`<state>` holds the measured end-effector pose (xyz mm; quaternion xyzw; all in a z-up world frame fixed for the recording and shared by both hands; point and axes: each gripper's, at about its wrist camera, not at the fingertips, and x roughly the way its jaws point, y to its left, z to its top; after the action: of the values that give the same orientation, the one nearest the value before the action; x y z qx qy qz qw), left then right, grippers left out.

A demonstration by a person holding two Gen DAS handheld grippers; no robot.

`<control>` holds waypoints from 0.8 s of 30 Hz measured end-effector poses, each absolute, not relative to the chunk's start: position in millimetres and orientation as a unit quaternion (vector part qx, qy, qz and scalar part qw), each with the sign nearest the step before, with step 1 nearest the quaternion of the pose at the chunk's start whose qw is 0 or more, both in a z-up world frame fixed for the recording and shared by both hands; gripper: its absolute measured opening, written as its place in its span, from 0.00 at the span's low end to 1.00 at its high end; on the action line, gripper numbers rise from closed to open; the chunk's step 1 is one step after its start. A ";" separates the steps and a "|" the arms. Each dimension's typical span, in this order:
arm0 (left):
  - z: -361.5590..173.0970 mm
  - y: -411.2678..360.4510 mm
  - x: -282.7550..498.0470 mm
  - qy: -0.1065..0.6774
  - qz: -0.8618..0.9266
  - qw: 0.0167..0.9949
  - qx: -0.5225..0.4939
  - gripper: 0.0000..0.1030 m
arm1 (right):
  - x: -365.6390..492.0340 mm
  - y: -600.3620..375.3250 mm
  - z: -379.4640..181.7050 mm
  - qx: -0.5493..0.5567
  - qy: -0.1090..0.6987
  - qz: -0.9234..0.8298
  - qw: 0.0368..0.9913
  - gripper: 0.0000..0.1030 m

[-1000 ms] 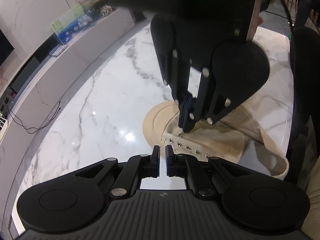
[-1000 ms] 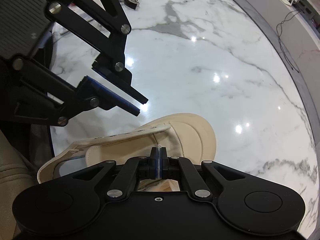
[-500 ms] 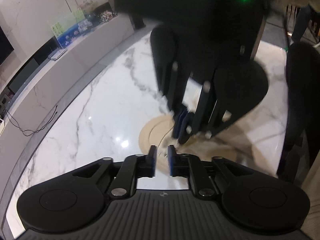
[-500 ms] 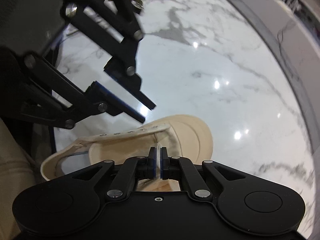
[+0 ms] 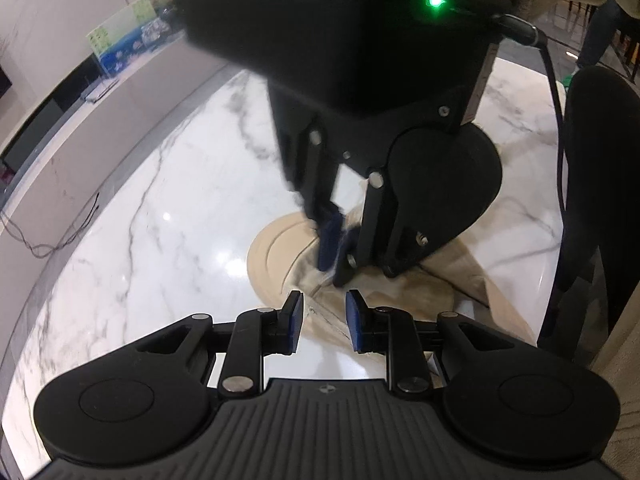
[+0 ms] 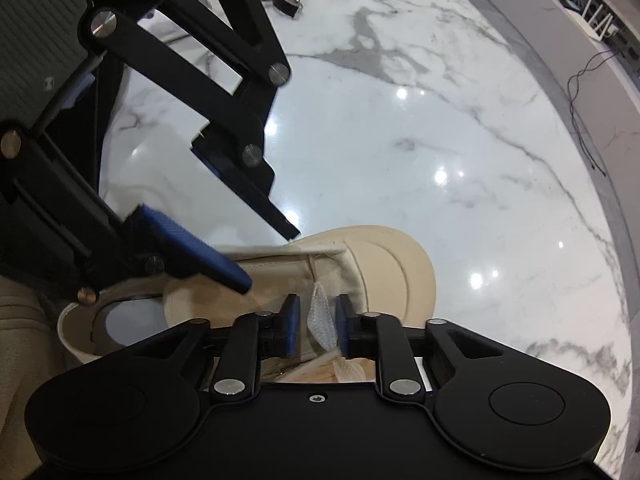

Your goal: Lace up shoes with both hands

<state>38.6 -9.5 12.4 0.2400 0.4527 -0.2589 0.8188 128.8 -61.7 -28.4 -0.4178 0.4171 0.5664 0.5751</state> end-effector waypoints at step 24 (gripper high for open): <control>15.0 1.8 37.7 0.461 -0.254 0.820 0.226 0.22 | 129.1 -57.2 -19.7 -0.408 0.424 0.572 0.571 0.02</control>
<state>37.7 1.8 15.0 0.2262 0.4609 -0.2535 0.8198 129.1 -57.2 -19.7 -0.4084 0.4242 0.5716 0.5714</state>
